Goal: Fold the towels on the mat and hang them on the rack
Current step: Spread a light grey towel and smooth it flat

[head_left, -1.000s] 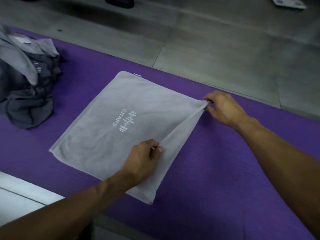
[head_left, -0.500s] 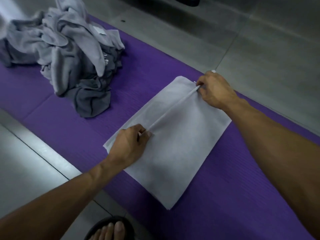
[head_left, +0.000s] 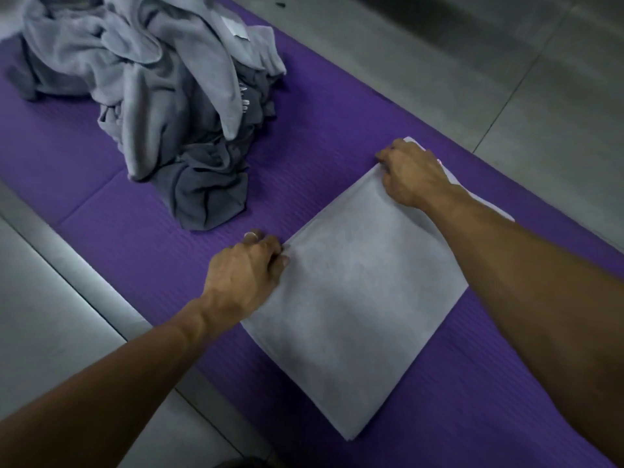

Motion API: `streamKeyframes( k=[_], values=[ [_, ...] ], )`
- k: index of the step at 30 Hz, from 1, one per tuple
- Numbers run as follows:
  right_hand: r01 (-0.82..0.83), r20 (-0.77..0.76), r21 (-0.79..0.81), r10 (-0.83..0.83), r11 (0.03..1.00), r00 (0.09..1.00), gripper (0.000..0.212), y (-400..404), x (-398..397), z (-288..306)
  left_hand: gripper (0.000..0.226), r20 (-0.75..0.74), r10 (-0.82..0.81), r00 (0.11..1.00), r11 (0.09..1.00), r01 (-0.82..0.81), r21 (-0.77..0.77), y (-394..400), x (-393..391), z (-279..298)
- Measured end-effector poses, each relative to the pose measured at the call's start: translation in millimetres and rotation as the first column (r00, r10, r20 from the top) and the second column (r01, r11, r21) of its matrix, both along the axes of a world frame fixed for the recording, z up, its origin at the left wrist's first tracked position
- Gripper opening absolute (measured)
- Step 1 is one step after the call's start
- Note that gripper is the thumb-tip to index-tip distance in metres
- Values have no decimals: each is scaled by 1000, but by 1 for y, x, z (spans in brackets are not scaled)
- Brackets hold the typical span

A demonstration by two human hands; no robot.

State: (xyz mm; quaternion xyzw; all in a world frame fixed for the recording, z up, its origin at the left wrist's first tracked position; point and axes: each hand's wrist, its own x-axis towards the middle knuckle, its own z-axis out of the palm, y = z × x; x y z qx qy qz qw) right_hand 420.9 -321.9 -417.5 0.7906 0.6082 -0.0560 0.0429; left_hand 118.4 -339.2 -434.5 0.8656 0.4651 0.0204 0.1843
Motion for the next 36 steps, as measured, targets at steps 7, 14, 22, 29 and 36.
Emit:
streamKeyframes(
  k=[7,14,22,29,36],
  values=[
    [-155,-132,310,204,938,970,41,-47,-55,-27,46,54,-467,883,874,452,178,-15,37,-10],
    [-179,-14,-60,178,982,984,64,-47,4,-46,74,-136,-438,889,897,442,0,-24,38,-29],
    [138,-206,202,-96,970,974,53,-60,-15,-34,73,-41,-413,910,903,415,107,-37,71,-18],
    [-27,-94,-26,24,999,995,66,-151,18,-44,98,-180,-382,906,912,401,82,-68,92,-30],
    [198,-119,90,-187,976,975,61,-165,30,-36,64,39,-496,867,864,488,127,-108,108,-30]
  ],
)
